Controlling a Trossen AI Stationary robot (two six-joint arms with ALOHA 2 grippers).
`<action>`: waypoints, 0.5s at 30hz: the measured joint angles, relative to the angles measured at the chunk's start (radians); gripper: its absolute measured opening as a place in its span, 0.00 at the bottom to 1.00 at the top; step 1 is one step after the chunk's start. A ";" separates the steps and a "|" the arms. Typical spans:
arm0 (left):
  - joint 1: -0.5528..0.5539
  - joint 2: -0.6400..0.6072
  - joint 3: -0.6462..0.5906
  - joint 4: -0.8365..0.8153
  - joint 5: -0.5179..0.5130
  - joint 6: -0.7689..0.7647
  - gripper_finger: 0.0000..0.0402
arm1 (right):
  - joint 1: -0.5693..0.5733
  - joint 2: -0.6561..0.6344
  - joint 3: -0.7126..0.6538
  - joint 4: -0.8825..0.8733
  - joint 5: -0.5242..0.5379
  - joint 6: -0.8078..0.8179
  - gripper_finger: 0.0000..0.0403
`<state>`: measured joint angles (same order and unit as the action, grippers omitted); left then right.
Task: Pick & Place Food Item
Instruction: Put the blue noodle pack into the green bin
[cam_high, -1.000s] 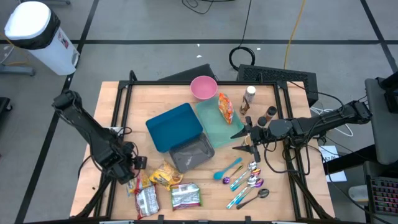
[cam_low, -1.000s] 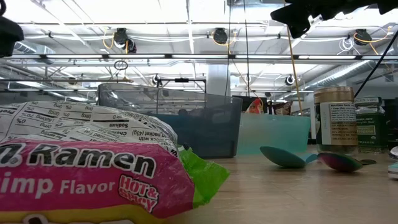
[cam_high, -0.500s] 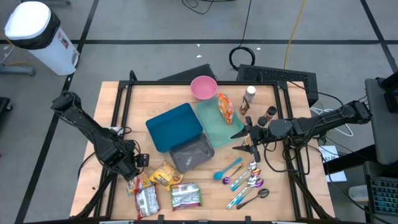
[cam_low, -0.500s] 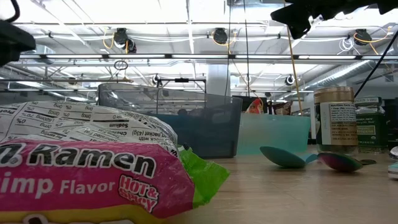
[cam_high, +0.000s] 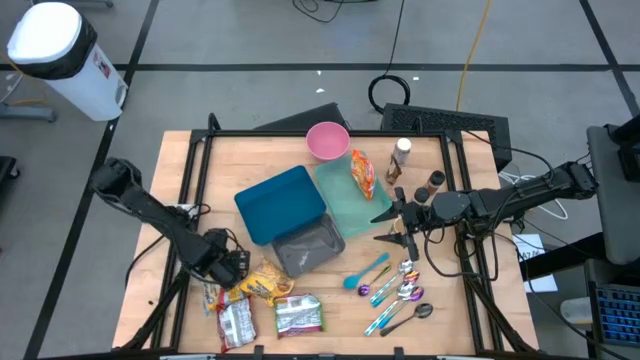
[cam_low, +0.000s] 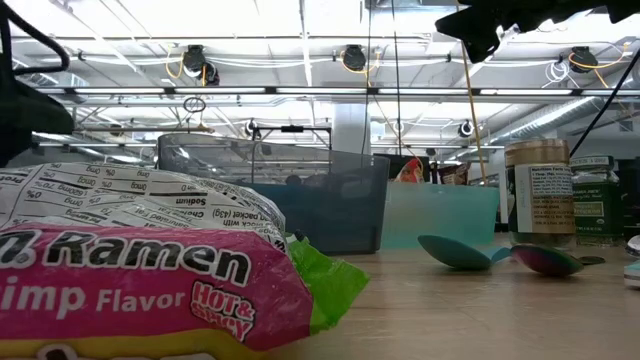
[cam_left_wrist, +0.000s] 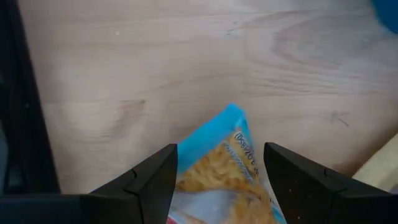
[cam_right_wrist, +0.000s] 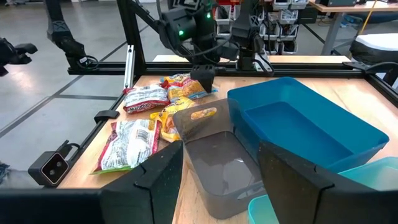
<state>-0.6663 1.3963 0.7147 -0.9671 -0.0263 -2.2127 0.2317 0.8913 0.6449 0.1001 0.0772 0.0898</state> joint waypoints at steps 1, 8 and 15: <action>0.002 0.007 0.000 0.002 0.001 0.000 0.61 | 0.000 0.000 0.000 0.000 0.000 0.000 0.49; 0.024 0.043 0.000 0.003 0.003 0.013 0.59 | 0.000 0.000 0.000 0.000 0.000 0.000 0.49; 0.031 0.043 0.000 0.009 0.010 0.005 0.41 | 0.000 0.000 0.000 0.000 0.000 0.000 0.49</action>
<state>-0.6350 1.4395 0.7147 -0.9577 -0.0158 -2.2078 0.2321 0.8913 0.6449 0.1001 0.0772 0.0898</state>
